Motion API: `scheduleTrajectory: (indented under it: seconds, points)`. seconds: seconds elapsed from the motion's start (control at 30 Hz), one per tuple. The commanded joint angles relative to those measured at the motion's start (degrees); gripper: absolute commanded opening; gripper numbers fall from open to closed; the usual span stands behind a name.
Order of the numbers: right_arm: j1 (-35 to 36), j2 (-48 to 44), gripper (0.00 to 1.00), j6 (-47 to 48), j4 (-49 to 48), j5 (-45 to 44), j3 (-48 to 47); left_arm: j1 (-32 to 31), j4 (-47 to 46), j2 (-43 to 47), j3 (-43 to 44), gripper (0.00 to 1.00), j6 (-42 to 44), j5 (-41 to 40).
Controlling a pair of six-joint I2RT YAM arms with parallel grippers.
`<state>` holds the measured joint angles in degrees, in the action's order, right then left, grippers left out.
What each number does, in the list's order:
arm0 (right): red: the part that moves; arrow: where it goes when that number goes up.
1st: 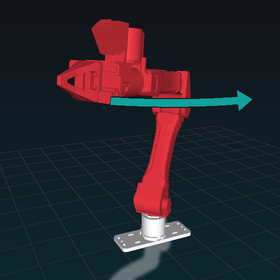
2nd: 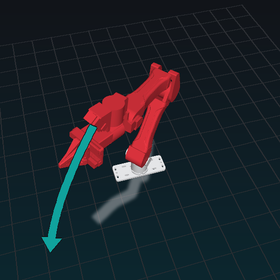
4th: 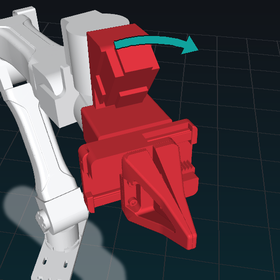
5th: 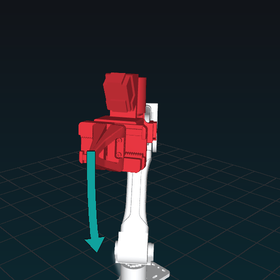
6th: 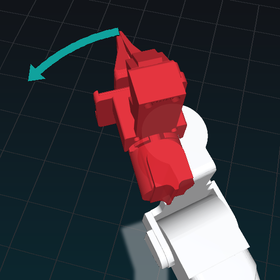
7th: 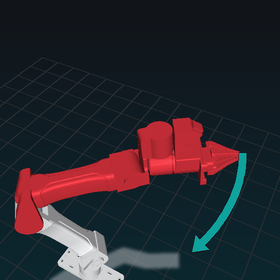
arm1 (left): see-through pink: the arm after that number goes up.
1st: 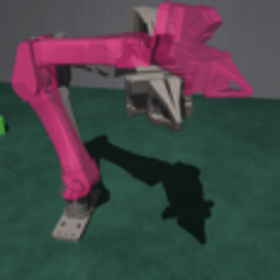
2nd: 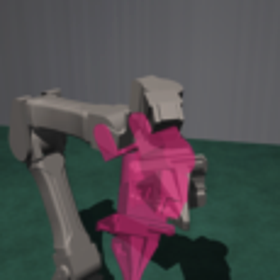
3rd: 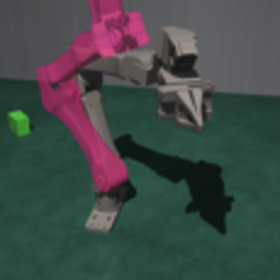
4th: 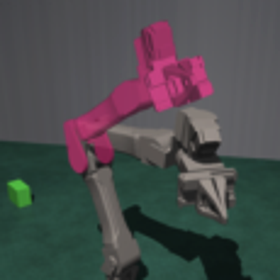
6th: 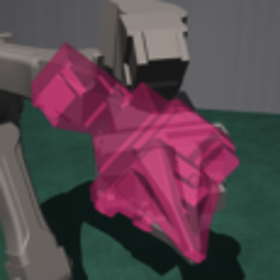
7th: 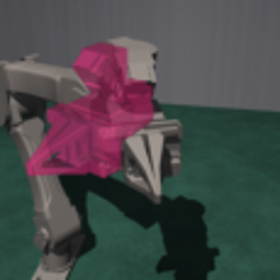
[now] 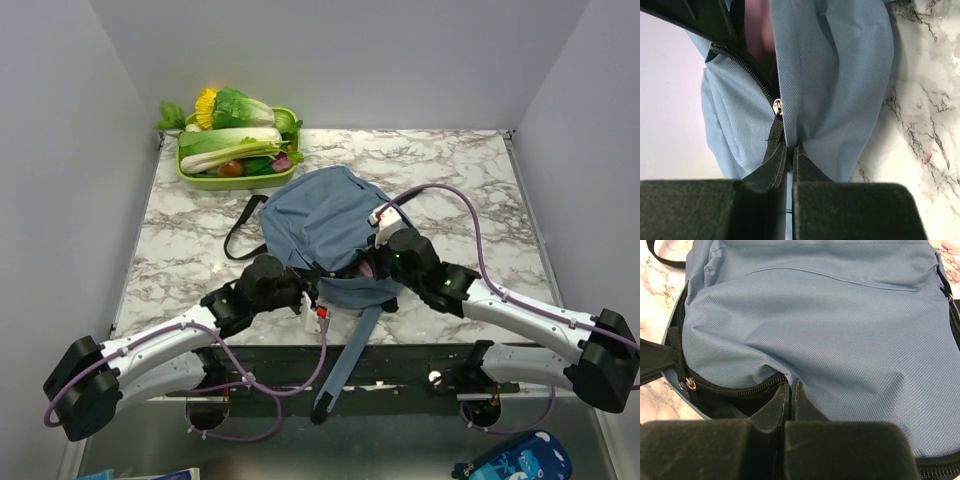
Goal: Pack the student bag
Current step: Zip the student bag at the center of the board.
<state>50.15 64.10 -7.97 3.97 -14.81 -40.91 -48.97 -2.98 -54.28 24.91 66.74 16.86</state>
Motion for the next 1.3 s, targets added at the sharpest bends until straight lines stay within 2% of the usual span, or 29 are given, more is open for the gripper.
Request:
scheduleTrajectory:
  seconds: [0.0,0.17,0.27,0.3,0.33,0.43,0.53,0.7,0.87,0.9,0.97,1.03,1.07,1.13,1.27]
  points:
    - [-2.34,-1.17,0.01,-2.14,-1.07,-6.11,-2.34,-1.92,1.94,1.72,-4.07,0.06,3.75,-1.04]
    - [-3.48,0.76,0.01,-2.67,-0.72,-7.43,-3.48,-3.23,0.01,3.48,-6.7,0.05,5.85,-2.44]
    - [-3.48,0.6,0.02,-1.27,0.16,-0.16,-4.45,-3.76,-1.41,3.4,-7.24,0.05,4.46,-3.77]
    - [-3.39,-0.89,0.14,0.3,0.08,5.35,-4.19,-3.76,-1.41,2.7,-6.54,0.04,2.97,-4.03]
    - [-3.39,-2.21,0.44,0.84,-0.36,7.49,-3.05,-3.76,-1.32,2.43,-5.93,0.04,-0.26,-4.29]
    - [-3.3,-7.82,0.64,3.65,-1.33,13.56,-0.41,-3.76,-2.9,3.48,-4.34,0.0,-5.8,-4.56]
    - [-3.22,-11.09,0.7,6.73,1.12,19.63,-2.24,-3.76,-5.89,3.66,-4.16,0.0,-8.64,-5.52]
    - [-3.22,-8.64,0.72,10.95,4.29,23.07,-10.93,-3.76,-10.02,4.0,-3.55,0.0,-11.19,-8.69]
    - [-3.65,-1.8,0.69,11.66,-2.73,21.4,-11.65,-3.76,-8.27,4.97,-0.3,0.0,-13.48,-8.78]
    - [-3.74,2.4,0.67,11.14,-3.08,22.36,-12.09,-3.76,-8.27,5.06,-0.12,0.0,-13.65,-9.04]
    - [-3.83,6.11,0.56,10.52,-5.18,25.87,-12.18,-3.76,-8.09,4.98,0.84,0.0,-14.62,-9.91]
    - [-3.83,8.75,0.43,8.68,-7.29,27.71,-9.22,-3.76,-8.0,5.06,1.63,0.0,-15.32,-10.79]
    - [-3.83,8.77,0.41,8.15,-8.35,28.25,-7.37,-3.68,-8.0,5.24,1.9,0.0,-15.5,-11.15]
    - [-3.83,6.94,0.42,4.9,-12.03,30.26,-3.76,-3.68,-7.83,5.85,2.25,0.0,-16.02,-11.41]
    - [-3.83,3.59,0.54,2.43,-14.51,32.21,3.89,-3.06,-7.48,6.03,4.18,0.0,-21.1,-11.15]
